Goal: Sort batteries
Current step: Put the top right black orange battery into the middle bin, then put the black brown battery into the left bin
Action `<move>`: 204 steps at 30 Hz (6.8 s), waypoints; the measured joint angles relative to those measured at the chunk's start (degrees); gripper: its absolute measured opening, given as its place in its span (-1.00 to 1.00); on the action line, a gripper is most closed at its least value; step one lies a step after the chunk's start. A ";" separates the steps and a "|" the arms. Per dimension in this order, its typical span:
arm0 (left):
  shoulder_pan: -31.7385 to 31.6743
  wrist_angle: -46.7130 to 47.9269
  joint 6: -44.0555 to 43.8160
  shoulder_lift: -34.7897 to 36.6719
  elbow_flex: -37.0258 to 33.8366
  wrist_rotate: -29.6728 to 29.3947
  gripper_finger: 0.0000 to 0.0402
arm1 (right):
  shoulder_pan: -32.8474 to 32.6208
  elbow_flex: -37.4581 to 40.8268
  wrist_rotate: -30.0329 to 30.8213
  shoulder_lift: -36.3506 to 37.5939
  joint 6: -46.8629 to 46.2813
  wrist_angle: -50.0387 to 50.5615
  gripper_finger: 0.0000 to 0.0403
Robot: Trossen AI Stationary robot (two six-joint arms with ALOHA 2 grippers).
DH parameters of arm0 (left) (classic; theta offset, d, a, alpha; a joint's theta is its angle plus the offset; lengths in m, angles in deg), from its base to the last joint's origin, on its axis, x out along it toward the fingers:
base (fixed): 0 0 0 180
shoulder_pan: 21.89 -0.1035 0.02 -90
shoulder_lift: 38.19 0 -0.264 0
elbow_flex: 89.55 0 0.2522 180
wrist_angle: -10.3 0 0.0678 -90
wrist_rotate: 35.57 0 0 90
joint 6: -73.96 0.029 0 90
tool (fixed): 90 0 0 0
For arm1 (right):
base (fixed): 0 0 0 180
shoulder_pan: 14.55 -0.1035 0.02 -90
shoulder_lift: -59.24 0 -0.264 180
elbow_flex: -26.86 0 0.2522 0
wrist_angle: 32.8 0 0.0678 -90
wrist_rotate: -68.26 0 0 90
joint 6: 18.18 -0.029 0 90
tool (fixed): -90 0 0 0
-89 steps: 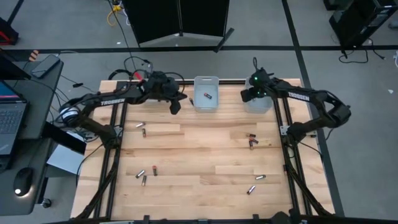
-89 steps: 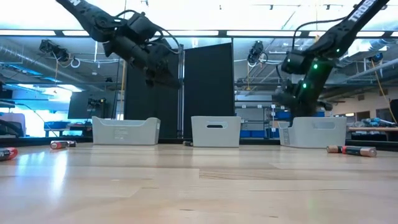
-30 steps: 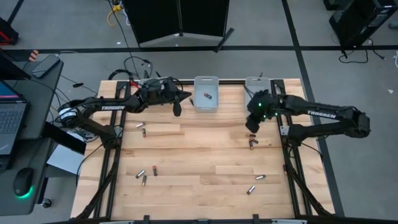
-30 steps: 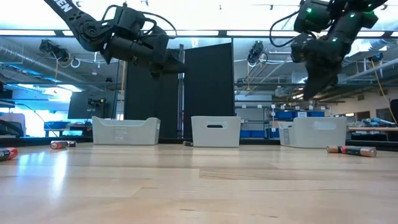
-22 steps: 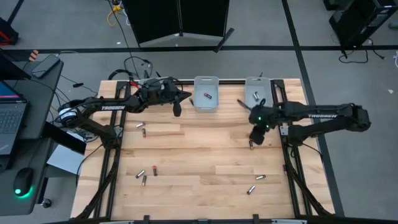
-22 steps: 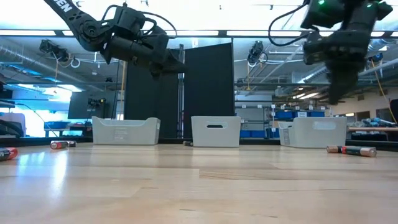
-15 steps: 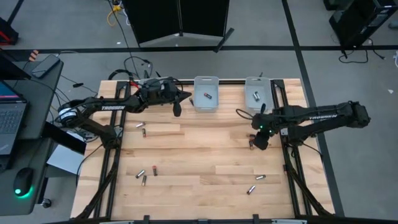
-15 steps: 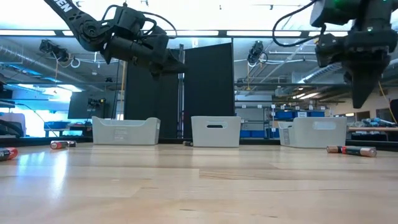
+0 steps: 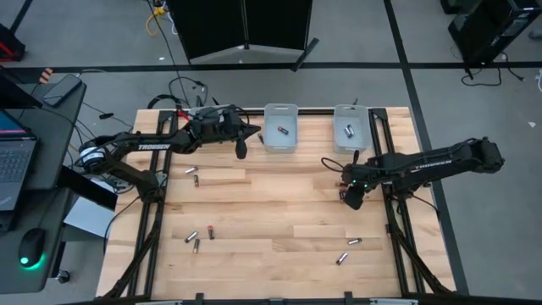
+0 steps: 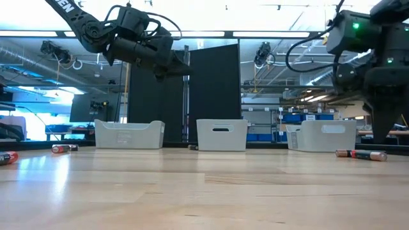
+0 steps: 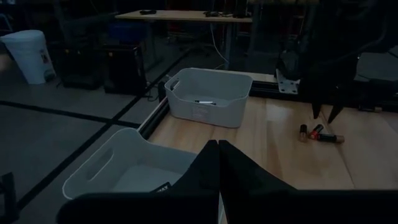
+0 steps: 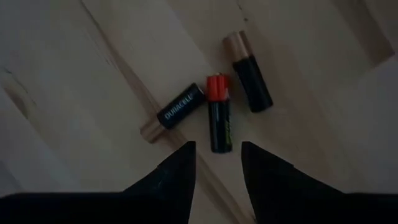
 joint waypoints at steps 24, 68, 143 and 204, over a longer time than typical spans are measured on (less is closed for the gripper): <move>0.00 1.62 1.37 0.00 0.00 -0.02 -0.97 | -5.38 1.42 4.85 -9.58 -1.40 -5.61 -0.32; 1.86 -27.67 -8.88 -0.09 -17.88 -0.94 -0.97 | 22.90 -54.02 10.20 -40.74 43.86 -5.63 -0.72; 2.32 -27.69 -6.15 -0.13 -17.99 -1.53 -0.97 | 3.53 -24.64 3.58 -20.53 -1.50 6.34 -0.81; 5.38 -30.95 -12.26 -0.13 -17.97 -1.51 -0.97 | -3.45 -7.70 4.12 -18.28 -22.35 13.78 -0.33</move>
